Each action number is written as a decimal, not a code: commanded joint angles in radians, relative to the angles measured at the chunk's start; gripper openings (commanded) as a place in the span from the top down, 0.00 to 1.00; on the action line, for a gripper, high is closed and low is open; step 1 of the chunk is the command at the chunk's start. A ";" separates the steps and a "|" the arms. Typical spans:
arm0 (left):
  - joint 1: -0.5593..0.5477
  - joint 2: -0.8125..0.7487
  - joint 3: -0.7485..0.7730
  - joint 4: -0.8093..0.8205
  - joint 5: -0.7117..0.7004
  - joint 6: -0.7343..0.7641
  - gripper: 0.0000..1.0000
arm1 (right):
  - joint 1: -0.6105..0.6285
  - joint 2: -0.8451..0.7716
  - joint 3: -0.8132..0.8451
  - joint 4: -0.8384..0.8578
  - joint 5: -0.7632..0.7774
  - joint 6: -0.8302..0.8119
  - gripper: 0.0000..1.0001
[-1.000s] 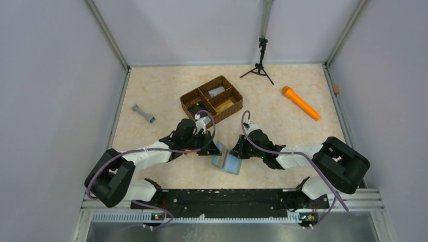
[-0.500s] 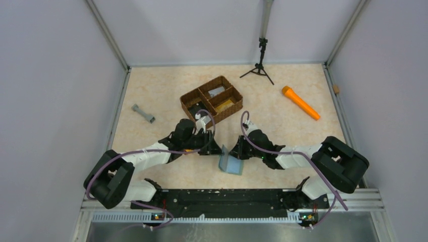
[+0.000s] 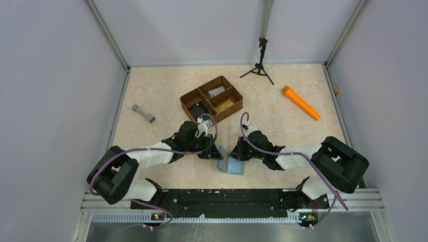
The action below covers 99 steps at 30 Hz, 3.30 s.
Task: Take the credit cards out of the card holder
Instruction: Remove the credit card from the card holder.
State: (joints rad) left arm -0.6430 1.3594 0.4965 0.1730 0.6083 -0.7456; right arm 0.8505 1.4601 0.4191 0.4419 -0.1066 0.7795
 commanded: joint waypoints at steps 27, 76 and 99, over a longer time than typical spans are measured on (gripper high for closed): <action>-0.010 -0.073 0.024 0.052 0.026 -0.024 1.00 | 0.028 0.016 -0.036 0.037 -0.025 -0.004 0.88; -0.078 0.110 0.102 -0.081 -0.137 0.018 1.00 | 0.069 -0.190 -0.081 -0.149 0.063 0.000 0.73; -0.088 0.001 0.332 -0.666 -0.472 0.143 1.00 | -0.093 -0.634 -0.231 -0.248 -0.069 0.108 0.06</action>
State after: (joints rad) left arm -0.7193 1.3682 0.7822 -0.3386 0.2443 -0.6495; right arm 0.7650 0.8097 0.2028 0.0727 -0.1085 0.8455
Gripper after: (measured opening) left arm 0.073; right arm 0.933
